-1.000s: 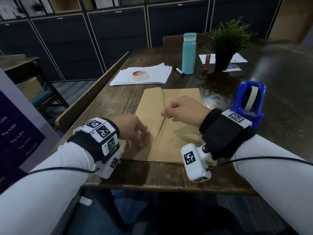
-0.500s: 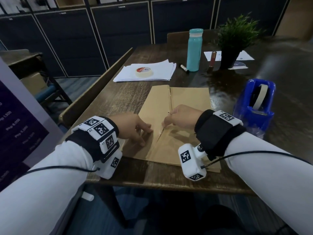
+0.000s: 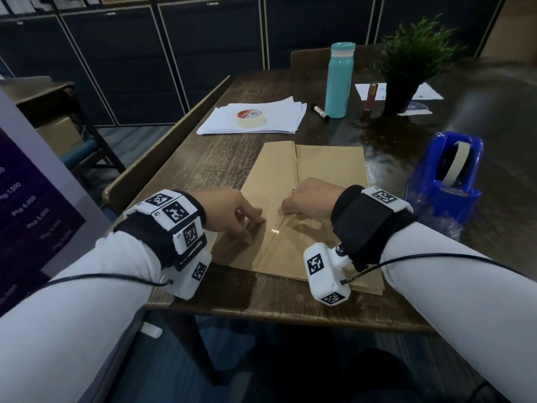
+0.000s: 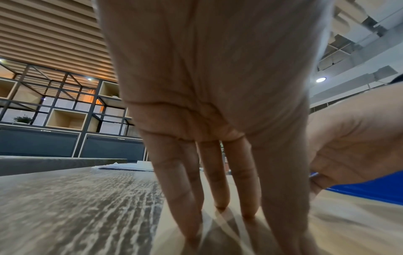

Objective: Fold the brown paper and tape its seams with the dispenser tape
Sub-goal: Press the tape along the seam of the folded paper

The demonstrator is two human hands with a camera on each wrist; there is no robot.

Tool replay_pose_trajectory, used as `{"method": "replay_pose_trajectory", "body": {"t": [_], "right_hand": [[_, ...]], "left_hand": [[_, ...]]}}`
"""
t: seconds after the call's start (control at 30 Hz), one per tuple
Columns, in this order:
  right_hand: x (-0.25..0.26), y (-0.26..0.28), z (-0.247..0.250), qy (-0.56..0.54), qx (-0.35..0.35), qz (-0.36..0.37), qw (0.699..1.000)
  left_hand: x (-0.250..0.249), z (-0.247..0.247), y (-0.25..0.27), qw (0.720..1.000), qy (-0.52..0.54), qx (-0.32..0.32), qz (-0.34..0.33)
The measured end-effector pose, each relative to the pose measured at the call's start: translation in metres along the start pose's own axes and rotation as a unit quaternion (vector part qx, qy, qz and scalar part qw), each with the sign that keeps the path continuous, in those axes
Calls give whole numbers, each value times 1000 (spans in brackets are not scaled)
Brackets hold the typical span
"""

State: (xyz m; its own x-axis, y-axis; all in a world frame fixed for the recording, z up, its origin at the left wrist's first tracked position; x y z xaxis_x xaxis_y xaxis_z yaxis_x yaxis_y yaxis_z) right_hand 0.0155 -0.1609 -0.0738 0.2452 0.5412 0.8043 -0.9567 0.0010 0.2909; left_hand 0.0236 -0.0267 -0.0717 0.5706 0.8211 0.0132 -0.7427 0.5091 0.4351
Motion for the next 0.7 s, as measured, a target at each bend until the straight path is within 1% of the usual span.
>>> {"method": "replay_pose_trajectory", "body": {"t": [0.2,0.4,0.7], "right_hand": [[-2,1,0,11,-5,-3,1000],[-4,-3,0,15,-9,-7,1000],[-4,-5,-2,27,-9,-8,1000]], "left_hand": [[-4,12,0,999,10,-35,-9],[-9,19,-8,998,-34,-48,-6],[-5,18,-12,998,-16,-54,-3]]}}
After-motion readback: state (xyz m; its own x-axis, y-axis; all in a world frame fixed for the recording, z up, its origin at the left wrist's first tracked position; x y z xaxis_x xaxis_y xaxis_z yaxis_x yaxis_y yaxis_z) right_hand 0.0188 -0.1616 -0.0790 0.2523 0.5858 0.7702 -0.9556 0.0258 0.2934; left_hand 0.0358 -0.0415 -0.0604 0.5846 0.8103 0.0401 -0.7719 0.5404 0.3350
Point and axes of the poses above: each hand's wrist, its own y-axis away from the middle knuckle, its own z-axis out of the back of the hand, x = y × z, the point moved 10 cm from there along -y, towards the middle knuckle, and after that the axes turned 10 degrees about -y, right-handed, at the moved point
